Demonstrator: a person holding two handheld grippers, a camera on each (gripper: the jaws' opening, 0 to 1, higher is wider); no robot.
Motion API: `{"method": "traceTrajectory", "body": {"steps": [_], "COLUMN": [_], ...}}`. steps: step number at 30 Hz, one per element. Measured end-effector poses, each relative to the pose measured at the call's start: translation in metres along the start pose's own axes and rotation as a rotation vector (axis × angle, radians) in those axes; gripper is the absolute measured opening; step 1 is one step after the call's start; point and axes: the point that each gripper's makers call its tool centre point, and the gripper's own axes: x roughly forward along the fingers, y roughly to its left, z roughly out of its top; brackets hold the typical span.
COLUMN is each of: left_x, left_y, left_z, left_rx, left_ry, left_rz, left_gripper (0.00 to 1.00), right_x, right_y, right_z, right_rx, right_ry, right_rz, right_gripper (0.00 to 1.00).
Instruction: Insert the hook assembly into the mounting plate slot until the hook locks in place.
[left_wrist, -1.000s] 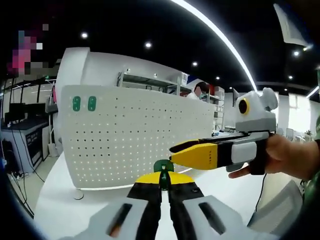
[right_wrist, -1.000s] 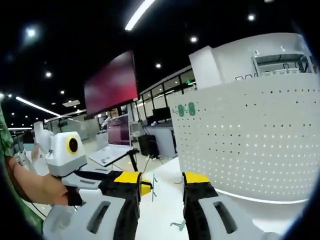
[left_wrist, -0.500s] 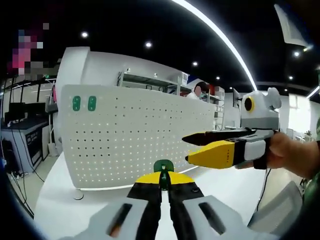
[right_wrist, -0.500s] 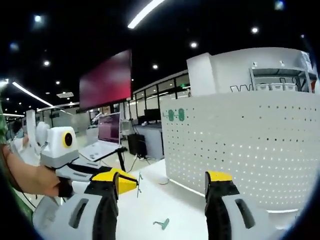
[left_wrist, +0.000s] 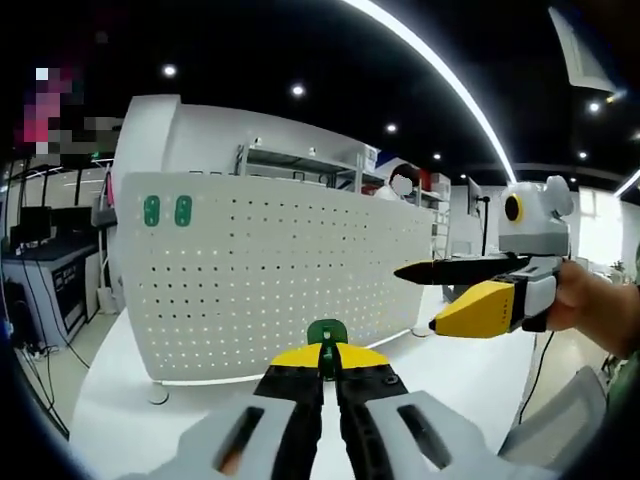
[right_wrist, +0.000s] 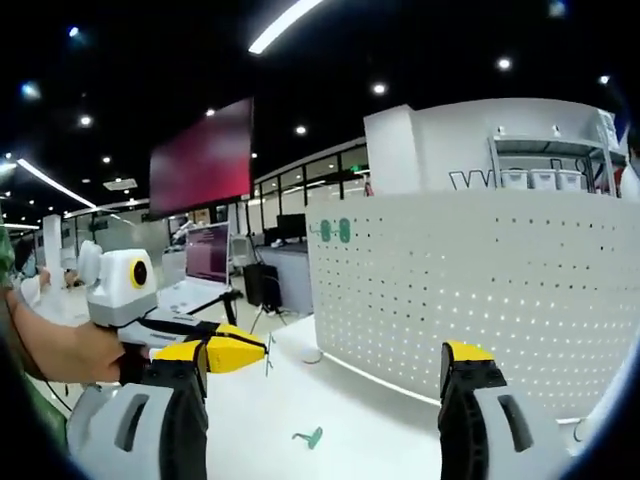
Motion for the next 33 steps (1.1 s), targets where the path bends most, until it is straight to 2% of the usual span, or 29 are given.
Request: {"method": "traceTrajectory", "body": {"steps": [6, 19, 22, 33], "left_x": [0.007, 0.037, 0.045, 0.078], "left_y": [0.006, 0.041, 0.049, 0.075], "left_z": [0.011, 0.068, 0.084, 0.121], "left_rx": [0.01, 0.057, 0.073, 0.112], "left_ry": [-0.012, -0.088, -0.112, -0.152], "left_rz": [0.015, 0.101, 0.122, 0.185], "left_gripper": [0.03, 0.03, 0.03, 0.03], "right_x": [-0.022, -0.067, -0.073, -0.087], "right_y": [-0.011, -0.033, -0.036, -0.045], "right_z": [0.005, 0.014, 0.018, 0.022], "right_rx": [-0.008, -0.018, -0.023, -0.018], "right_ry": [0.001, -0.004, -0.01, 0.015], "right_rz": [-0.025, -0.098, -0.106, -0.105], "right_gripper": [1.0, 0.99, 0.99, 0.99]}}
